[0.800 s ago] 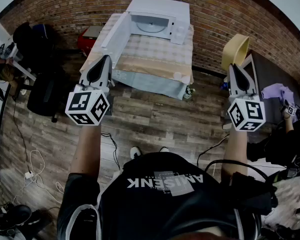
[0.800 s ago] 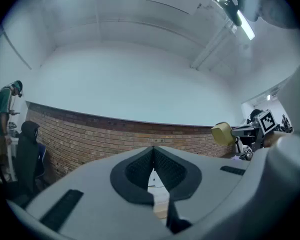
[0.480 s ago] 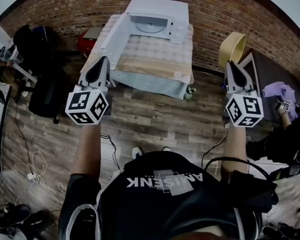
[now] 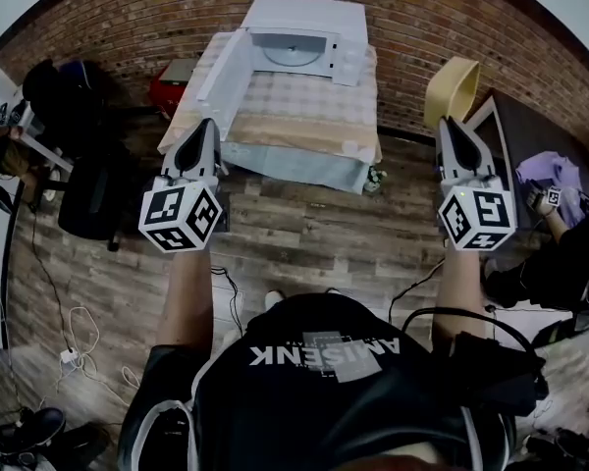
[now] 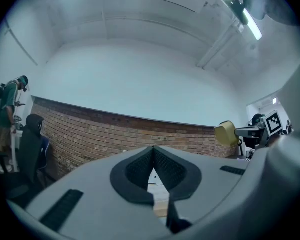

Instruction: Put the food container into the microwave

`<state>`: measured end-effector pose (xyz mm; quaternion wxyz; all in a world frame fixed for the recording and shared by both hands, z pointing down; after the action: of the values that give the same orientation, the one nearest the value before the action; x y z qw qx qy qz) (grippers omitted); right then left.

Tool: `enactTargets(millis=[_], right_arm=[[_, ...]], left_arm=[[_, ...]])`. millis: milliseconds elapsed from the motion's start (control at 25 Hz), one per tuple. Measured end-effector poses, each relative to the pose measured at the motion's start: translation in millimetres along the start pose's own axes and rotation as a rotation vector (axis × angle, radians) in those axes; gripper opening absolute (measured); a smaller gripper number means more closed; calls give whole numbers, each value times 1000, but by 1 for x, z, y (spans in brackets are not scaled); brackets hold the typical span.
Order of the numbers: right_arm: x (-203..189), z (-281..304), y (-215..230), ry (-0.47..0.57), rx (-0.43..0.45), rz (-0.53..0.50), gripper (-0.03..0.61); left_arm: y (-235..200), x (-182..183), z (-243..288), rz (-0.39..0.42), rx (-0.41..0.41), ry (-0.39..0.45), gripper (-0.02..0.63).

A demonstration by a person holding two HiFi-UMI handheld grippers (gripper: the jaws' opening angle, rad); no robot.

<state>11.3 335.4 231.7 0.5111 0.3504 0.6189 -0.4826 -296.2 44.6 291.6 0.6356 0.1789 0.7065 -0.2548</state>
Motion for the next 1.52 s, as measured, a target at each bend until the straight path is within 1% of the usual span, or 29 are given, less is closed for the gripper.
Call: enactTargets(millis=[200, 400, 600, 760, 960, 1040, 1200, 1360, 1520], right_arm=[[4, 3, -13, 8, -13, -8, 49], [5, 14, -27, -1, -25, -15, 49], [5, 24, -47, -20, -51, -34, 49], [3, 36, -64, -29, -58, -37, 49], [-3, 43, -79, -50, -68, -33, 49], [-5, 48, -78, -57, -65, -33, 49], [-9, 65, -67, -42, -68, -28, 49], [-18, 93, -50, -31, -39, -28, 49], [-22, 123, -20, -13, -13, -34, 49]], left_arm=[[-1, -1, 2, 24, -69, 14, 11], [-17, 0, 8, 14, -81, 11, 11], [-40, 2, 9, -4, -111, 14, 11], [-58, -2, 7, 3, -128, 8, 11], [-71, -6, 14, 0, -160, -2, 11], [-73, -8, 17, -2, -163, 0, 11], [-75, -11, 33, 21, -166, 0, 11], [-76, -16, 57, 22, -134, -7, 11], [-69, -15, 88, 37, -105, -12, 11]])
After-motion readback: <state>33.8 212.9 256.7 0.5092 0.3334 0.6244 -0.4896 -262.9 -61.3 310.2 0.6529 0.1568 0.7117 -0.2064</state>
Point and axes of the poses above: the fingertips, and each gripper's own axes: z forward along the fingers, y to its right, x out of its top, the point moved 8 cm from there along -z, backward along the fingers, and after that the axes turned 6 degrees about x, right-handed, at the moved point
